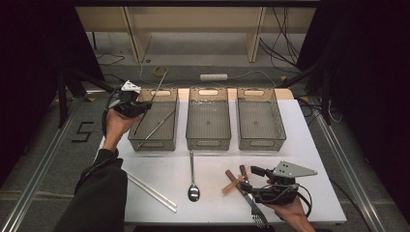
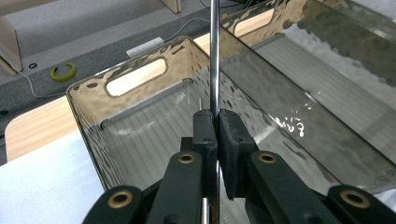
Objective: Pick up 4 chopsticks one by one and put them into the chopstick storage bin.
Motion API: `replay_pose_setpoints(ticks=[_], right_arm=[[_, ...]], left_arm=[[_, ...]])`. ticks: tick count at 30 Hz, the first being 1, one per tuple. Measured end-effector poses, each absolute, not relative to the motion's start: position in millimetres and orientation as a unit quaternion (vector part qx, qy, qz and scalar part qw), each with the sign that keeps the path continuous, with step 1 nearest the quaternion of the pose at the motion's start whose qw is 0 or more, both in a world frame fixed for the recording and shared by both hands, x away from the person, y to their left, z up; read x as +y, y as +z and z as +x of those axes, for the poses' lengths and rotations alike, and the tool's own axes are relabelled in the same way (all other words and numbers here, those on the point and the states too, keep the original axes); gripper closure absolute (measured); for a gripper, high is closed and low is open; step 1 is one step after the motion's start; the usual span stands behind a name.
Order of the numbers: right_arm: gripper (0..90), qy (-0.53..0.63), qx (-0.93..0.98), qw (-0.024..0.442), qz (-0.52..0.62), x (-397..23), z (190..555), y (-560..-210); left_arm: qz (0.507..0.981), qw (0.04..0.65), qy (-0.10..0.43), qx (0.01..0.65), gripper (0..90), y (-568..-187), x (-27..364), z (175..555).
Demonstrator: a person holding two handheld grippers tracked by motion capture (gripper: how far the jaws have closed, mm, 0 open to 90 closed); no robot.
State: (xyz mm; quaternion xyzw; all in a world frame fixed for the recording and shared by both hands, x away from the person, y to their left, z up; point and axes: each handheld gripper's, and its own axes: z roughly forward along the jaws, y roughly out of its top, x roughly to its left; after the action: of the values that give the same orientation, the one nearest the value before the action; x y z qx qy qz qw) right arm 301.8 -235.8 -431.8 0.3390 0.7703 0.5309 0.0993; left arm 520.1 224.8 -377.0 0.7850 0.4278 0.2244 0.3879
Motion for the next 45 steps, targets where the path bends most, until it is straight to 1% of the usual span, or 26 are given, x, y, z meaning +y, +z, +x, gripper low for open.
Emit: replay_pose_setpoints(ticks=[15, 45], right_arm=[[29.2, 0.531, 0.771, 0.099, 0.337, -235, 302, -432], [29.2, 0.531, 0.771, 0.097, 0.339, -235, 302, -432]], left_arm=[[0.782, 0.383, 0.223, 0.438, 85.4, -391, 227, 523], [0.798, 0.344, 0.208, 0.449, 85.2, -413, 225, 527]])
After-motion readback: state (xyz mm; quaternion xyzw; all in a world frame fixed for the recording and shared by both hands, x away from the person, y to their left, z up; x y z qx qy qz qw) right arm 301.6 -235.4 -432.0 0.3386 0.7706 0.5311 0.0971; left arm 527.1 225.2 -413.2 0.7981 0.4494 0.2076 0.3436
